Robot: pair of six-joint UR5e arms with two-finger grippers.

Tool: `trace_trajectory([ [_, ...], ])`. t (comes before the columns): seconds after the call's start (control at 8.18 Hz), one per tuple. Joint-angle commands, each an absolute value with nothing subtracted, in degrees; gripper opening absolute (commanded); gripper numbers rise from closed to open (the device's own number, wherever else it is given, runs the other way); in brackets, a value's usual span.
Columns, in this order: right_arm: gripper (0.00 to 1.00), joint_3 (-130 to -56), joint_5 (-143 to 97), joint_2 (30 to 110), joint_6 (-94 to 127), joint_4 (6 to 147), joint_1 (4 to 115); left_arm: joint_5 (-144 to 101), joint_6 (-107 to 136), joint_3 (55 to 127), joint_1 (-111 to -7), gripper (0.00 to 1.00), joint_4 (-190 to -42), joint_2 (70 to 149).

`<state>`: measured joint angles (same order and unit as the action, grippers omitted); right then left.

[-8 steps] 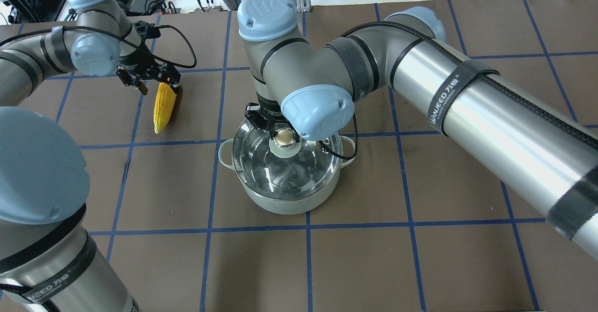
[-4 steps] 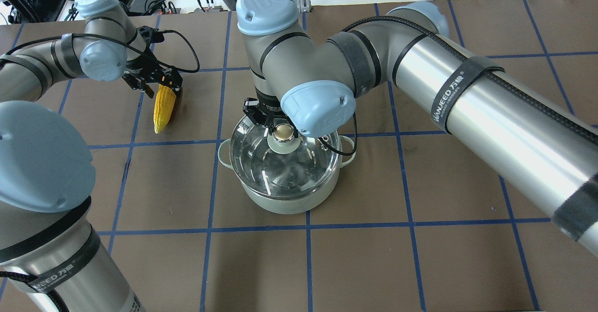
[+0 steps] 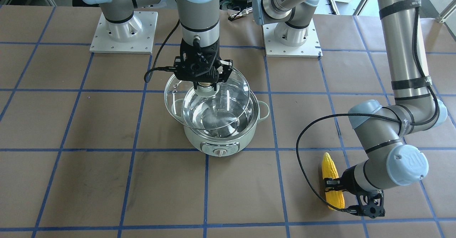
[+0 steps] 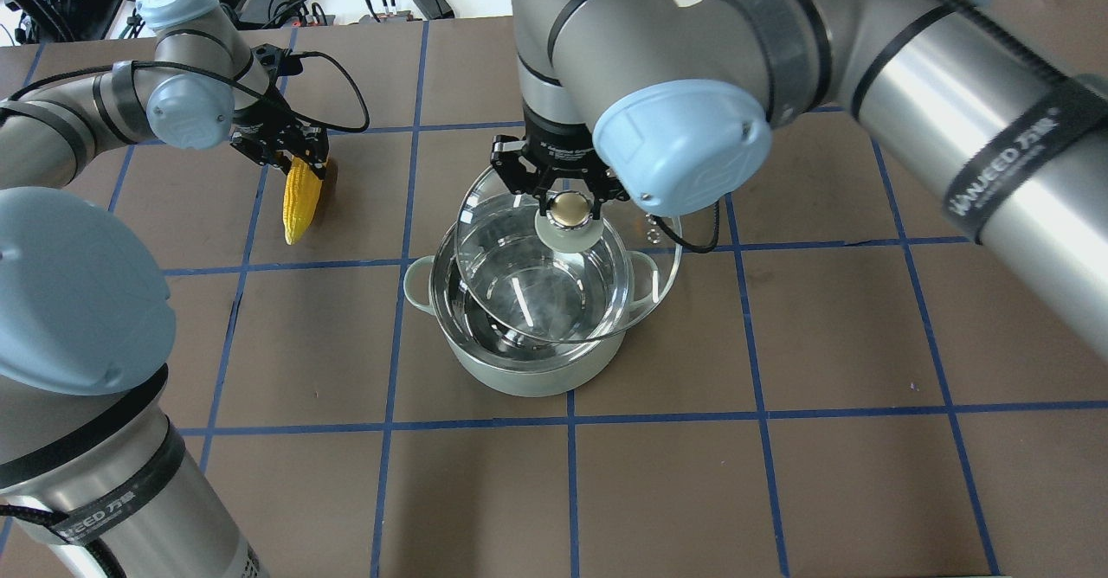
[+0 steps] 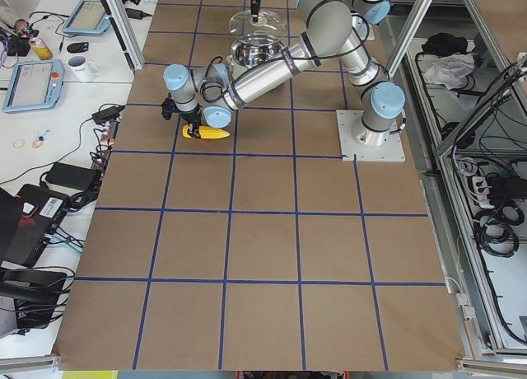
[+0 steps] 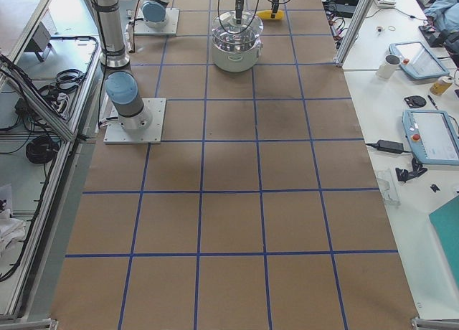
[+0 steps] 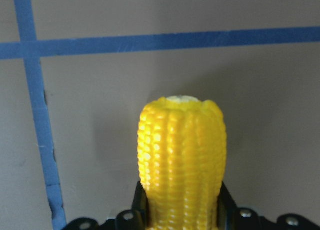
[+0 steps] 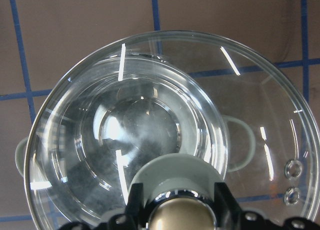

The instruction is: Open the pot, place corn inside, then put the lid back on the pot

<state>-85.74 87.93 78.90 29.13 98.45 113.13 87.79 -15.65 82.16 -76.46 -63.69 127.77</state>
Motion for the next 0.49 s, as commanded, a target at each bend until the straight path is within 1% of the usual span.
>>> trace_trajectory([
  [0.0,0.37,-85.7,88.6,85.8,19.9,91.0,106.2,88.7,-14.7,81.6,-76.5,0.0,-68.4,123.5],
  [0.24,0.37,-85.7,90.1,89.8,13.6,86.5,100.3,88.9,-9.9,81.6,-76.5,0.0,-72.2,116.5],
  [0.37,0.37,-85.6,90.7,91.7,9.1,84.0,97.2,88.6,-8.3,81.7,-77.2,0.0,-74.6,114.2],
])
